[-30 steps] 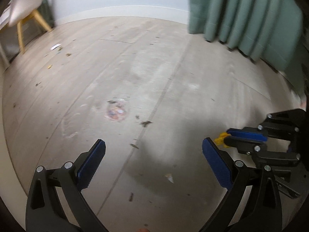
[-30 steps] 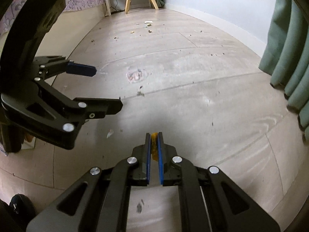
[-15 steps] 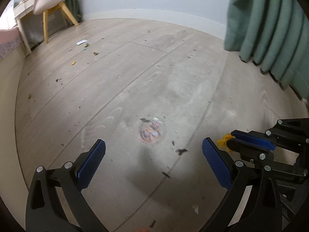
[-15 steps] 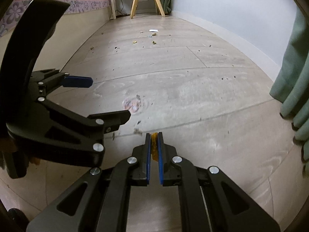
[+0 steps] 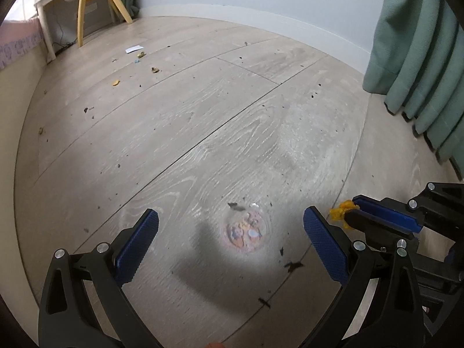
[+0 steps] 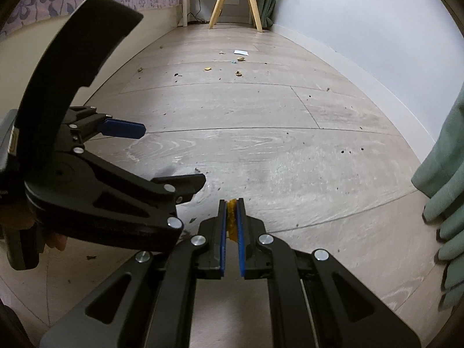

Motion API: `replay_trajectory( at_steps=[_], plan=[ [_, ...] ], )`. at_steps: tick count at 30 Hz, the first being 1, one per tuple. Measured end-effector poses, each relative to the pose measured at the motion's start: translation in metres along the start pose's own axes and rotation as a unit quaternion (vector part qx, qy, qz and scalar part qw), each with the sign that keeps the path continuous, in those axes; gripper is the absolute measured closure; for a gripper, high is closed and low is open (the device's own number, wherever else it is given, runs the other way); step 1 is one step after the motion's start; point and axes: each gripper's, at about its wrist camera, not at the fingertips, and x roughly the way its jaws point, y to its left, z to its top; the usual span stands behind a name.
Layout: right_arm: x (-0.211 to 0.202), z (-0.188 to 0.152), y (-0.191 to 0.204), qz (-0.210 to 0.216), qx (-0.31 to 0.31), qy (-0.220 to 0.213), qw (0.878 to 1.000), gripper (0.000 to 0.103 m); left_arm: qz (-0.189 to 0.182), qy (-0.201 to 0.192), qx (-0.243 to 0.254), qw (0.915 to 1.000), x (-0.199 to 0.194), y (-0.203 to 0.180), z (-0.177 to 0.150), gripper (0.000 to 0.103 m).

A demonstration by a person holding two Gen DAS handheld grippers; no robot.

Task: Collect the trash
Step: 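Move the left tool over the clear plastic wrapper while right holds snack, then close the left tool on the clear plastic wrapper and lift it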

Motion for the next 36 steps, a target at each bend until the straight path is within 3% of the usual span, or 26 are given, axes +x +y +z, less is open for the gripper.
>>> replay_trajectory(
  at_steps=[7,10,12,19,25,29,33,35,36],
  plan=[
    [0.006,0.002,-0.001,0.006,0.004,0.004,1.0,0.095,-0.008,0.015,-0.004,0.9998,0.016,0.003,-0.003,0.007],
    [0.005,0.0,0.002,0.01,-0.002,0.006,1.0,0.095,-0.01,0.018,0.0,0.9998,0.019,0.001,-0.006,0.023],
    [0.005,0.0,0.004,0.012,-0.004,0.005,1.0,0.095,-0.013,0.023,0.003,0.9996,0.021,0.0,-0.007,0.029],
    [0.004,0.001,0.001,0.007,0.0,0.002,1.0,0.095,-0.007,0.036,-0.01,0.9993,0.033,0.006,-0.014,0.029],
    [0.003,-0.003,-0.001,0.003,0.01,0.004,1.0,0.095,0.011,0.026,0.01,0.9996,0.038,-0.002,-0.018,0.036],
    [0.003,-0.005,-0.004,0.001,0.012,0.009,1.0,0.095,0.012,0.013,0.019,0.9997,0.036,-0.005,-0.017,0.058],
    [0.003,-0.009,-0.007,-0.002,0.017,0.012,1.0,0.095,0.011,0.009,0.022,0.9997,0.035,-0.007,-0.016,0.074],
    [0.002,-0.011,-0.009,-0.004,0.021,0.012,1.0,0.095,0.011,0.007,0.025,0.9996,0.035,-0.008,-0.016,0.092],
    [0.002,-0.011,-0.01,-0.004,0.022,0.012,1.0,0.095,0.01,0.006,0.027,0.9996,0.035,-0.008,-0.016,0.095]
  ],
)
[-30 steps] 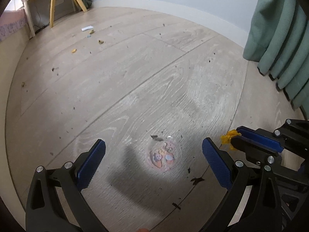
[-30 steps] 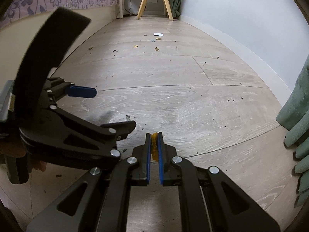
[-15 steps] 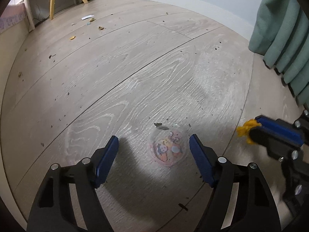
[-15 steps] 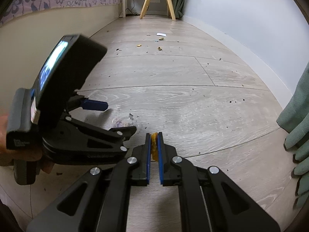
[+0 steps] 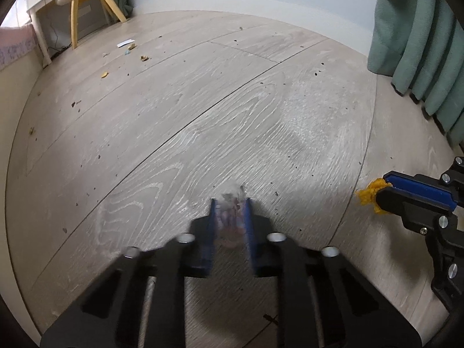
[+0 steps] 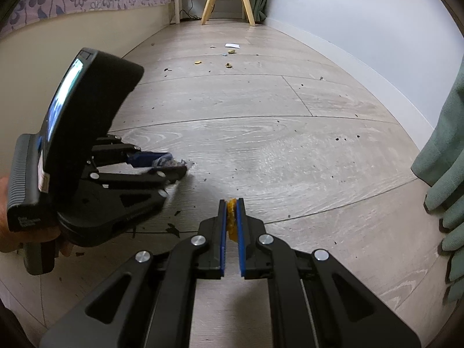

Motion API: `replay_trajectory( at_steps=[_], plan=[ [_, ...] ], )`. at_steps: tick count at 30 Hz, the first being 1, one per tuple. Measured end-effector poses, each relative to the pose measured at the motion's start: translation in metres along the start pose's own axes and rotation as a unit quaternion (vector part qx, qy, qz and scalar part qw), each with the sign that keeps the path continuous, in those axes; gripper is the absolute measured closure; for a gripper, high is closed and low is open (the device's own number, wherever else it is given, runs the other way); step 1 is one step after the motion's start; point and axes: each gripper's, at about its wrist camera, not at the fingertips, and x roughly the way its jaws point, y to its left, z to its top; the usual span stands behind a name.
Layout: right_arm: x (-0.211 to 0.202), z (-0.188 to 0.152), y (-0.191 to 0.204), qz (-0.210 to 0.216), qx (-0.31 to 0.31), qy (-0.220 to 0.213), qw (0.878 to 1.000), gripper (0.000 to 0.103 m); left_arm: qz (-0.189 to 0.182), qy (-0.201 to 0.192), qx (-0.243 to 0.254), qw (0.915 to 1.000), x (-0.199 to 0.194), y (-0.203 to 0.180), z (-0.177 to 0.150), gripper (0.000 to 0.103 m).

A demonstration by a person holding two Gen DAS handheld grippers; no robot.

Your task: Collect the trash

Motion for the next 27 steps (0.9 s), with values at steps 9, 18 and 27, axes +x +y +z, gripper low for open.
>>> replay_trajectory(
  at_steps=[9,18,27],
  plan=[
    [-0.003,0.001,-0.001,0.0,0.01,-0.004,1.0,0.095,-0.015,-0.011,-0.019,0.9996,-0.008,0.002,0.001,0.103],
    [-0.019,0.004,0.002,0.014,0.016,-0.01,1.0,0.095,-0.051,-0.028,-0.037,0.9976,-0.047,-0.001,0.001,0.103],
    [-0.079,0.025,0.01,0.016,0.018,0.014,1.0,0.095,-0.066,0.018,-0.014,0.9975,-0.123,-0.014,0.006,0.103]
  ],
)
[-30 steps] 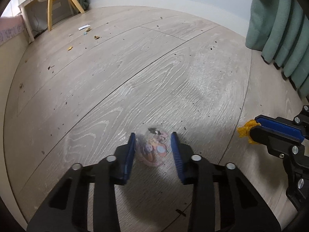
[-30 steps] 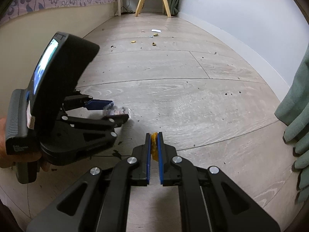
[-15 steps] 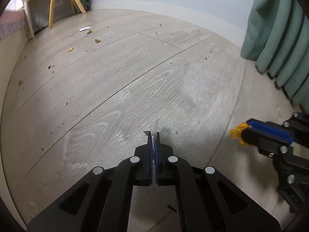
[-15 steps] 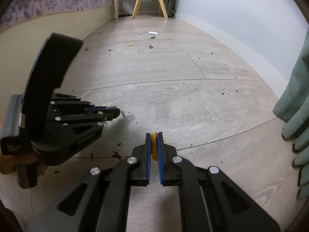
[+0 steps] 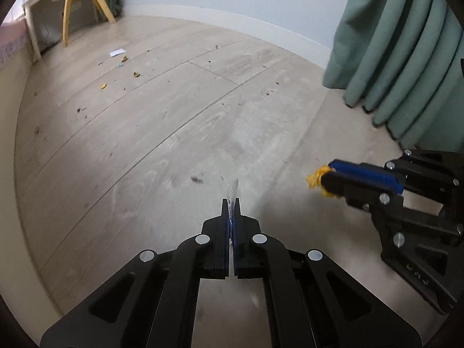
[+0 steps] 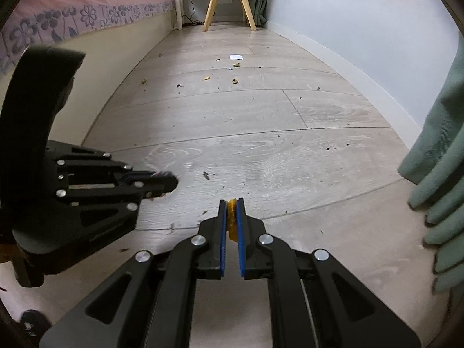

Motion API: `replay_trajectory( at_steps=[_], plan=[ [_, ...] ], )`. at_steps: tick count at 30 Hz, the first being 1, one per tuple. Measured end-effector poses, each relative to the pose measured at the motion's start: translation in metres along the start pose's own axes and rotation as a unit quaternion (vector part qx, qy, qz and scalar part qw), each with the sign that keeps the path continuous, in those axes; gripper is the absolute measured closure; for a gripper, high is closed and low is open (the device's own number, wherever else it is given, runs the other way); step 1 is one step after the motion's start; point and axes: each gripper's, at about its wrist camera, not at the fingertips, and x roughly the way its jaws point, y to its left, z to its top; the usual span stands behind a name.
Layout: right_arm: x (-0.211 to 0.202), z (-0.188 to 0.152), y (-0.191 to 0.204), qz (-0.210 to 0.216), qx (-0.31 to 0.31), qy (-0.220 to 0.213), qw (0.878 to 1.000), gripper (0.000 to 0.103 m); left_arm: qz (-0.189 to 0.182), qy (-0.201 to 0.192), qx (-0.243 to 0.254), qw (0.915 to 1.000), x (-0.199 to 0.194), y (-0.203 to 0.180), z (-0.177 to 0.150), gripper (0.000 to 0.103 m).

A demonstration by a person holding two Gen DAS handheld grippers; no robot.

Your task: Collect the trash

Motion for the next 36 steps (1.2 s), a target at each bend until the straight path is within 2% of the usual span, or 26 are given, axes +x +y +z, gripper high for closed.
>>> replay_trajectory(
  at_steps=[6,9,16,23,29,36],
  plan=[
    [-0.112,0.051,0.02,-0.001,0.039,0.029,0.999,0.095,-0.013,0.035,-0.008,0.9993,-0.117,-0.016,0.026,0.103],
    [-0.168,0.079,0.03,-0.002,0.057,0.038,0.998,0.095,-0.013,0.039,-0.015,0.9991,-0.189,-0.021,0.054,0.103],
    [-0.326,0.169,0.063,0.001,0.081,0.044,0.996,0.095,-0.011,0.022,-0.018,0.9995,-0.356,-0.032,0.13,0.103],
    [-0.444,0.239,0.097,-0.016,0.075,0.027,0.997,0.095,-0.004,-0.005,-0.009,0.9999,-0.498,-0.039,0.188,0.103],
    [-0.513,0.279,0.119,-0.037,0.071,0.015,0.997,0.095,-0.002,-0.027,-0.002,0.9996,-0.591,-0.039,0.218,0.103],
    [-0.561,0.308,0.139,-0.052,0.051,-0.008,0.997,0.095,0.0,-0.051,-0.014,0.9986,-0.664,-0.031,0.232,0.103]
  ],
)
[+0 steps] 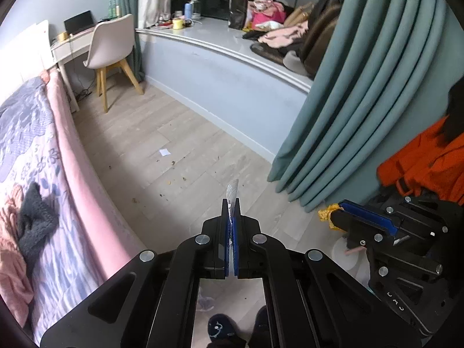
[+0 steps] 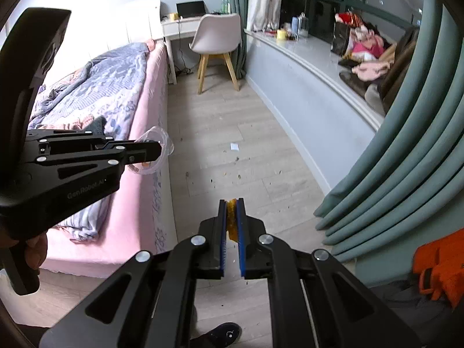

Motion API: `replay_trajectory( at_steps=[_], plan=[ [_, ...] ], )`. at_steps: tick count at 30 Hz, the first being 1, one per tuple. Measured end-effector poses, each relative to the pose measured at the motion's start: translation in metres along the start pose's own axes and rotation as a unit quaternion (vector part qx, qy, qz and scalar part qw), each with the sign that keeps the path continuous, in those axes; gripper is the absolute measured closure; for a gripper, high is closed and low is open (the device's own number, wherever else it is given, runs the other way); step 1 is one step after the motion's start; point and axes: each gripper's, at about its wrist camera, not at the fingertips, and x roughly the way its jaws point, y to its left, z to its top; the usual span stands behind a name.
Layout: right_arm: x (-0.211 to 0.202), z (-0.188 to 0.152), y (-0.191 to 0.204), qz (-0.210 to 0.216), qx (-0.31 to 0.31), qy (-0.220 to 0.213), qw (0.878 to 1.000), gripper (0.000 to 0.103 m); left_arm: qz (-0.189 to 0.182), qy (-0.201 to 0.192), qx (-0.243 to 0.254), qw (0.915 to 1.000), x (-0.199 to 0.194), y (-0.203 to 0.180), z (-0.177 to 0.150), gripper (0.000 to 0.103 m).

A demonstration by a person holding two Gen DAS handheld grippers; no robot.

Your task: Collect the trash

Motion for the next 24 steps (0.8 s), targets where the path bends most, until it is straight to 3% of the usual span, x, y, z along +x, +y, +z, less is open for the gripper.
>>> replay_trajectory(
  at_steps=[4,8,14,19,24],
  plan=[
    [-0.017,0.01,0.008,0.004,-0.011,-0.013,1.0,0.095,0.012,-0.017,-0.01,0.9997,-0.023,0.006,0.006,0.103],
    [-0.023,0.023,0.013,0.034,-0.043,-0.021,0.998,0.095,0.037,-0.033,-0.043,0.9978,-0.044,0.017,0.012,0.103],
    [-0.033,0.049,0.031,0.103,-0.135,-0.041,0.985,0.095,0.109,-0.056,-0.115,0.9858,-0.08,0.033,0.005,0.103],
    [-0.042,0.06,0.069,0.165,-0.221,-0.057,0.96,0.095,0.175,-0.07,-0.197,0.9622,-0.125,0.057,-0.029,0.103],
    [-0.052,0.062,0.134,0.237,-0.292,-0.067,0.924,0.095,0.252,-0.08,-0.278,0.9235,-0.187,0.092,-0.085,0.103]
  ],
)
